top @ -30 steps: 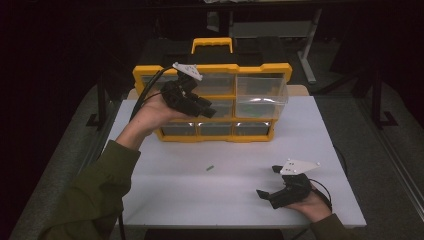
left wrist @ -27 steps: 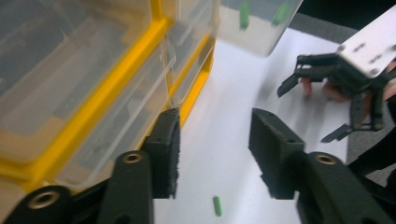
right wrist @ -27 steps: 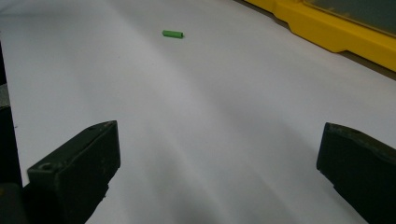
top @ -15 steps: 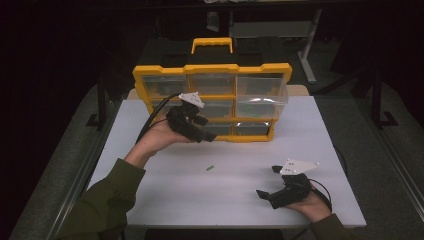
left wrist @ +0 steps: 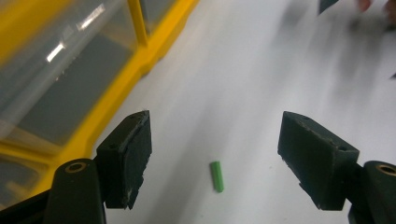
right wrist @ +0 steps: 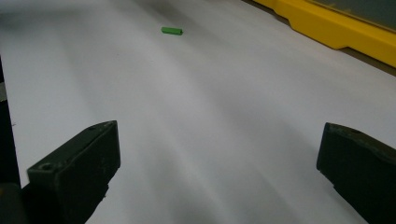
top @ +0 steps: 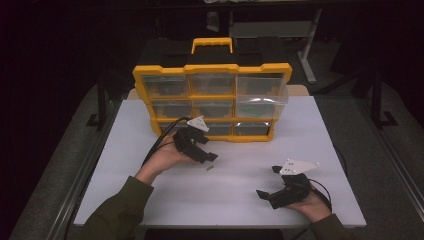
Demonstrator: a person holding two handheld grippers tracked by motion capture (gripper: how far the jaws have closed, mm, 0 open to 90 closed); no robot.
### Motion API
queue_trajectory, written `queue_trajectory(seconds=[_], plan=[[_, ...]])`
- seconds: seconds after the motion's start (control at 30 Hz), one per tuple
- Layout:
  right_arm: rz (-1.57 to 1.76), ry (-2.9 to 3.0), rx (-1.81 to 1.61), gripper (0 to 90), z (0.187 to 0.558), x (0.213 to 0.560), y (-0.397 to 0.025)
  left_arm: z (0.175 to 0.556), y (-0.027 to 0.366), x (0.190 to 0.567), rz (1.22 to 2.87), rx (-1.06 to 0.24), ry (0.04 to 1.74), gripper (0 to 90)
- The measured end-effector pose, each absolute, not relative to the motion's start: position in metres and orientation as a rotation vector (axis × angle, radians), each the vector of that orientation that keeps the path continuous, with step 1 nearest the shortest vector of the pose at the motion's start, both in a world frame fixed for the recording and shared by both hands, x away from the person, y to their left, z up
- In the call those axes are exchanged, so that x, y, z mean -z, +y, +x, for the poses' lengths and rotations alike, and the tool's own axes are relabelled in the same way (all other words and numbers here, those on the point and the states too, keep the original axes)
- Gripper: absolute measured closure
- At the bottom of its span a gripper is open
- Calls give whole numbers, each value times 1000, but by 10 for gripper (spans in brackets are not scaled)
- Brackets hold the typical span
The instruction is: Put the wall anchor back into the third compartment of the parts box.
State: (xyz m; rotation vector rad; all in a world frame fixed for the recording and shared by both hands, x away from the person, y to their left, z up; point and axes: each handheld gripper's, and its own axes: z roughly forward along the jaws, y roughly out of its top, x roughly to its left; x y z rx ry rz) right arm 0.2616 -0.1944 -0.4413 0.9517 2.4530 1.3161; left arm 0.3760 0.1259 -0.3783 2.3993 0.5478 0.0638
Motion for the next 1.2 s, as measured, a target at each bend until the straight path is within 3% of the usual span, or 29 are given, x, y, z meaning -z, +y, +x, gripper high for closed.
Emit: queue_trajectory(seconds=[0.13,0.3,0.6,0.73,1.2], plan=[[951,2456,-1315,0,262,441,-194,374,126,394,2411,-42,555,269],[962,2458,-1315,0,262,442,-194,370,124,411,2411,-18,569,344],[947,2456,-1310,0,261,442,-193,366,124,426,2411,-9,571,626],[939,2463,-1306,0,261,442,-193,366,125,431,2407,-3,591,701],[946,2464,-1306,0,261,442,-193,364,123,437,2421,-25,616,825]])
